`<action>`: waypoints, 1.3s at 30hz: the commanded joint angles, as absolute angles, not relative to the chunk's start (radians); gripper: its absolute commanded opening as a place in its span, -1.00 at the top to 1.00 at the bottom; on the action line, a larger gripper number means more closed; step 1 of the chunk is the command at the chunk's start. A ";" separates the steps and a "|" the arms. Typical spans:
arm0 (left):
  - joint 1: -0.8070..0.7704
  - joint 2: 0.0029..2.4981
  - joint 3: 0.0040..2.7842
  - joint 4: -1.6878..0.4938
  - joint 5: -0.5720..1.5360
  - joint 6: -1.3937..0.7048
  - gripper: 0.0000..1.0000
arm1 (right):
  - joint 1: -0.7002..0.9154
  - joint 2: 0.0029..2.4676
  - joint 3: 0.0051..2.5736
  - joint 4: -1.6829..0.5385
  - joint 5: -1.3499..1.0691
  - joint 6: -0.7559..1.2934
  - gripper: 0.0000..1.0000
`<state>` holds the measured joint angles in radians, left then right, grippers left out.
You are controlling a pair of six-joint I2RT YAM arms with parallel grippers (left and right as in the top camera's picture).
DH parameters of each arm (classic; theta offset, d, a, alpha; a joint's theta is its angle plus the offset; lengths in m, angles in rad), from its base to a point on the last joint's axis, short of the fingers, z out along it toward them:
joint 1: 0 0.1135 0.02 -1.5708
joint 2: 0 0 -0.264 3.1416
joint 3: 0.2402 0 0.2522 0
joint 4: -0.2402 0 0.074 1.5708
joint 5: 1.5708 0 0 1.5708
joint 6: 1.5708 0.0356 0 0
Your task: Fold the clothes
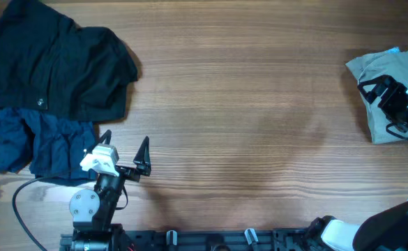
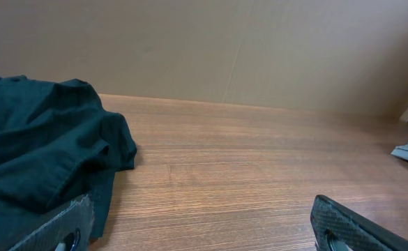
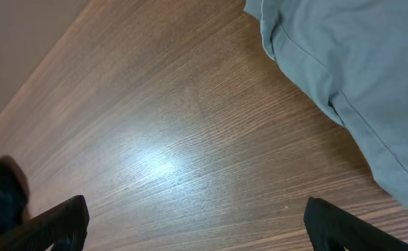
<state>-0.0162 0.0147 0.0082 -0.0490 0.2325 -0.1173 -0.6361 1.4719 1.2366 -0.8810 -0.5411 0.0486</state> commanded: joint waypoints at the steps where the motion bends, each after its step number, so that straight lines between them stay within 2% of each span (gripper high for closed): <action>1: -0.007 0.010 0.006 -0.056 0.223 -0.119 -1.00 | -0.632 1.482 1.236 -0.875 -0.538 0.056 -0.99; 12: -0.007 0.010 0.006 -0.056 0.223 -0.119 -1.00 | -0.632 1.483 1.236 -0.874 -0.536 0.055 -0.99; 16: -0.007 0.010 0.006 -0.056 0.223 -0.119 -0.99 | -0.604 1.410 1.236 -0.875 -0.358 0.055 -0.99; 19: -0.007 0.010 0.006 -0.056 0.223 -0.119 -0.99 | -0.511 1.255 1.236 -0.875 -0.229 0.053 -1.00; 22: -0.007 0.010 0.006 -0.056 0.223 -0.119 -1.00 | -0.279 1.061 1.234 -0.834 0.012 0.044 -1.00; 24: -0.007 0.010 0.006 -0.056 0.223 -0.119 -1.00 | -0.165 0.964 1.208 -0.732 0.047 0.045 -0.99; 26: -0.007 0.010 0.006 -0.056 0.223 -0.119 -1.00 | -0.118 0.869 1.138 -0.596 0.007 0.076 -0.99; 32: -0.007 0.010 0.006 -0.056 0.223 -0.119 -1.00 | -0.117 0.555 0.679 -0.154 -0.031 0.292 -0.99; 39: -0.007 0.010 0.006 -0.056 0.223 -0.119 -1.00 | -0.117 0.273 0.307 -0.056 -0.046 0.340 -0.99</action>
<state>-0.0135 0.0147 0.0086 -0.0494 0.2295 -0.1173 -0.1219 0.3592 0.3798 -0.0669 -0.0467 0.3096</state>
